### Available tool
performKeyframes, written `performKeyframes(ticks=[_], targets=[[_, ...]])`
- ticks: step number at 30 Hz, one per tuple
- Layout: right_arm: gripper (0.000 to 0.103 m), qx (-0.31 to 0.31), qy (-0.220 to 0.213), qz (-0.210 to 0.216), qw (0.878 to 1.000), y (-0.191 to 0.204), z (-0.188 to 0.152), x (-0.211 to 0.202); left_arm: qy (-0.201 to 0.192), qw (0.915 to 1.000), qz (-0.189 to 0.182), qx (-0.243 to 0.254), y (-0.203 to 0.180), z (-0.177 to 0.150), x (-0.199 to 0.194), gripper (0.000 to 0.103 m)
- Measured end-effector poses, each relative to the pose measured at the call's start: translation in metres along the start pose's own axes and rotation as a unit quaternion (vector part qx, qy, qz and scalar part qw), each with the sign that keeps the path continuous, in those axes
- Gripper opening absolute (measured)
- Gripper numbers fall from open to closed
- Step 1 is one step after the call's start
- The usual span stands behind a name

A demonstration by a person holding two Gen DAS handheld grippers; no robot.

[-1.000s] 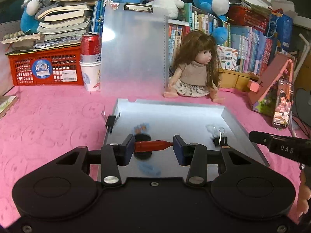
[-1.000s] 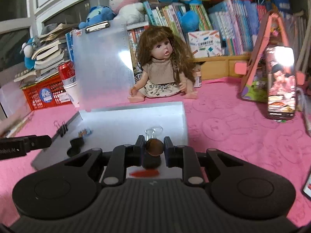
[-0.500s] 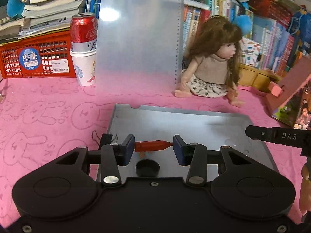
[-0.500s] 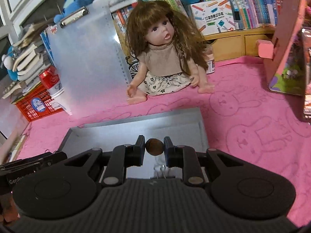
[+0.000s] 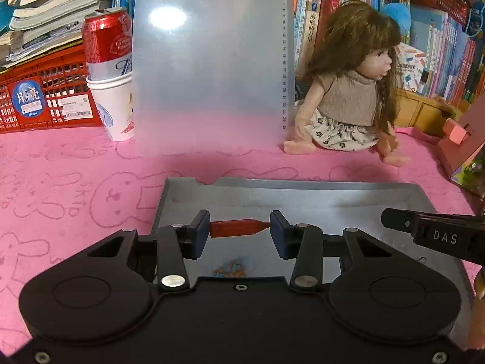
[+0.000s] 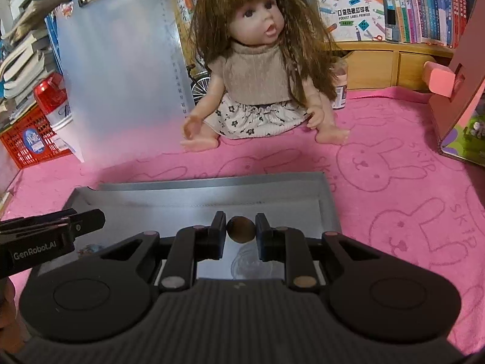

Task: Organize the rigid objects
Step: 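Open the left tool to drop the stick while the right releases the nut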

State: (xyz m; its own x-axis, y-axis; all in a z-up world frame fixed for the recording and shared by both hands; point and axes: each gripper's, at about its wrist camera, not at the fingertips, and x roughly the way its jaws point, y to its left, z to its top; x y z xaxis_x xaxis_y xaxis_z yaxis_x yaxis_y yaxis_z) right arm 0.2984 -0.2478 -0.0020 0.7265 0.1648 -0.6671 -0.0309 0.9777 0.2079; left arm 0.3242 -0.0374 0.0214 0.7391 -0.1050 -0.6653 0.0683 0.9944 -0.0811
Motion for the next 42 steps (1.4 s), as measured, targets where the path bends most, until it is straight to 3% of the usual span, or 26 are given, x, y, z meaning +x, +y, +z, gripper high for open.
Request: performKeyframes(ticks=[23,26,32,42], targets=[[0.030,-0.009,0.000,0.002,1.000,0.004,-0.006,0.010,-0.002,0.9998,0.008,0.017,-0.005,-0.007,0.010,0.042],[0.048,-0.007,-0.001,0.002,1.000,0.004,-0.006,0.008,-0.003,0.9999,0.007,0.015,-0.005,-0.007,0.008,0.042],[0.057,-0.004,-0.016,0.005,1.000,0.006,-0.006,-0.004,-0.005,0.9996,0.010,0.025,-0.007,-0.008,-0.002,0.053],[0.069,-0.014,-0.046,0.003,0.999,0.007,-0.010,-0.036,-0.024,0.9991,0.008,0.034,-0.008,-0.014,-0.038,0.061]])
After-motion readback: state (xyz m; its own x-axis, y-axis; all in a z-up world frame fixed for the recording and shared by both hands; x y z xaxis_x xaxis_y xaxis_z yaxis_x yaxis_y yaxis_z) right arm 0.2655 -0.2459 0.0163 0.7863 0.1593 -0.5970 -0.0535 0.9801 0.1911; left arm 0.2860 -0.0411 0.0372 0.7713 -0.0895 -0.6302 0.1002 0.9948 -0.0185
